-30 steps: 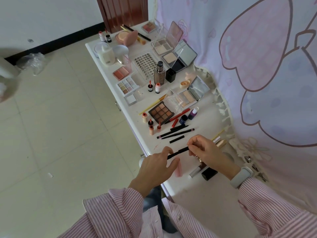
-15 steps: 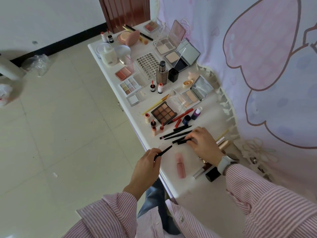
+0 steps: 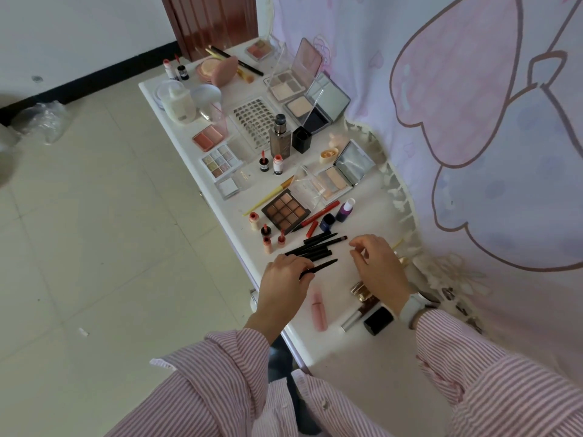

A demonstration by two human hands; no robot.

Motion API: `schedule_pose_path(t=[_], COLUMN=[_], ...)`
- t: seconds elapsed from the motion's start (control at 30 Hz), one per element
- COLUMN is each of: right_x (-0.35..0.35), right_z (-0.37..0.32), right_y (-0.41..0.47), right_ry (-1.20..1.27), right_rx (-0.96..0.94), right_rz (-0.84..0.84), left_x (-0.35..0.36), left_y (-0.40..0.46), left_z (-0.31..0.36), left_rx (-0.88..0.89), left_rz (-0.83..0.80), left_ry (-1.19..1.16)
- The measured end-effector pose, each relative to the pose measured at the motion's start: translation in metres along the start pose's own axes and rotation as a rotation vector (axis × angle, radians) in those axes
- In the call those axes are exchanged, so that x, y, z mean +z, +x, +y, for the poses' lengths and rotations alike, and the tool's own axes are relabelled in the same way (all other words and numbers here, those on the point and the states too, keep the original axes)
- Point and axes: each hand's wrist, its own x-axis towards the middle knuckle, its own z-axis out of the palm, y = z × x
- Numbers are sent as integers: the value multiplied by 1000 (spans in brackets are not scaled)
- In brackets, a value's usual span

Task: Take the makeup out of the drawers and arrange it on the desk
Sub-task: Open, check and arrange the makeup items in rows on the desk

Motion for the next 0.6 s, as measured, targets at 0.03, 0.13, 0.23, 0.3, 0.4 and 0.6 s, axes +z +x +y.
schedule_pose_path(t=[0.03,0.13,0.23,0.3,0.4,0.6], right_x=[-5,-16,-23,-26,-31,-36], right_z=[2,9,18,20,20,17], right_y=[-2,-8,-9,-10,-11,3], right_ry=[-5,-75,-215,-298,-392,-691], right_rx=[0,-41,-112,-162,-223,-200], right_rz=[12,23,-12,-81,-192,-308], left_x=[3,8,10,13,15,10], left_y=[2,8,12,14,11,-12], left_z=[0,1,1,-1,-4,-17], left_rx=[22,75,113,132,155,176], left_rz=[4,18,14,16,48,200], left_ry=[18,59,115,140,145,179])
